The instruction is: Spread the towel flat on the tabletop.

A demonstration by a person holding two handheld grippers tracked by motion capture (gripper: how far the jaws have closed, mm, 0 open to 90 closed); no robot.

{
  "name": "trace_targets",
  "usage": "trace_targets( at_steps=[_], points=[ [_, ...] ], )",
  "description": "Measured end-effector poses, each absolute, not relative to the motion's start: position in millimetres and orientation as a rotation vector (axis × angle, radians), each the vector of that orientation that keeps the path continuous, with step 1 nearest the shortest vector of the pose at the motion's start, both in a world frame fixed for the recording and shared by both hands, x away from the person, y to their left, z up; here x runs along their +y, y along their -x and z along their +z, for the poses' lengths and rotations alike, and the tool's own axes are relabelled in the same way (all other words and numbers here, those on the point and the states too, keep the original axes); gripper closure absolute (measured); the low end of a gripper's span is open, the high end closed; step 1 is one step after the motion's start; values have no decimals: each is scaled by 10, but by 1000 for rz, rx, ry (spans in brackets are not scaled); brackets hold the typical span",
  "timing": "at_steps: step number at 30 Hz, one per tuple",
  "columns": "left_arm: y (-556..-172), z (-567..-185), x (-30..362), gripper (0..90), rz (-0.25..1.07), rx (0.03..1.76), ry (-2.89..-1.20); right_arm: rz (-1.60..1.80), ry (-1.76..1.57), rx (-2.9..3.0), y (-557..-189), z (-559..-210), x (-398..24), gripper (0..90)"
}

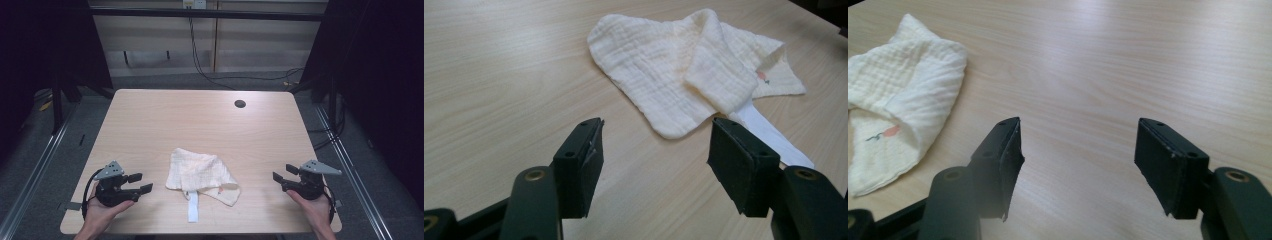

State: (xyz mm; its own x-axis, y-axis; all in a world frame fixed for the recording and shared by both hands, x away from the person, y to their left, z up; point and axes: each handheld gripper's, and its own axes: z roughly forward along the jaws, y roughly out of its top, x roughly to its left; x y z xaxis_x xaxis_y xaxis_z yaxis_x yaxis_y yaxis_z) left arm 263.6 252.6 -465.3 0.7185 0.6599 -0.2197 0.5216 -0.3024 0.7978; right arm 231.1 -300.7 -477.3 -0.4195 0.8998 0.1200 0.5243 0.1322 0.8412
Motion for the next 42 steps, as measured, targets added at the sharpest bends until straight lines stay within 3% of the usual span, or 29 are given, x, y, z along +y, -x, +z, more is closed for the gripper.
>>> trace_targets(
  at_steps=[5, 18, 23, 31, 42],
  points=[
    [-2629, -4634, 2532, 353, 201, 892, -1953, 1264, -1347, 2022, -2273, -4761, -3009, 459],
    [-2610, -4672, 2413, 305, 116, 841, -2017, 1323, -1318, 2147, -2253, -4689, -2840, 461],
    [-2704, -4675, 2303, 395, 113, 817, -2051, 1321, -1258, 2186, -2266, -4610, -2654, 432],
    [-2843, -4626, 2114, 516, 118, 744, -2092, 1317, -1128, 2329, -2366, -4619, -2288, 484],
    [-3137, -4382, 1821, 583, 135, 657, -2101, 1356, -1043, 2370, -2610, -4432, -2048, 559]
  ],
)
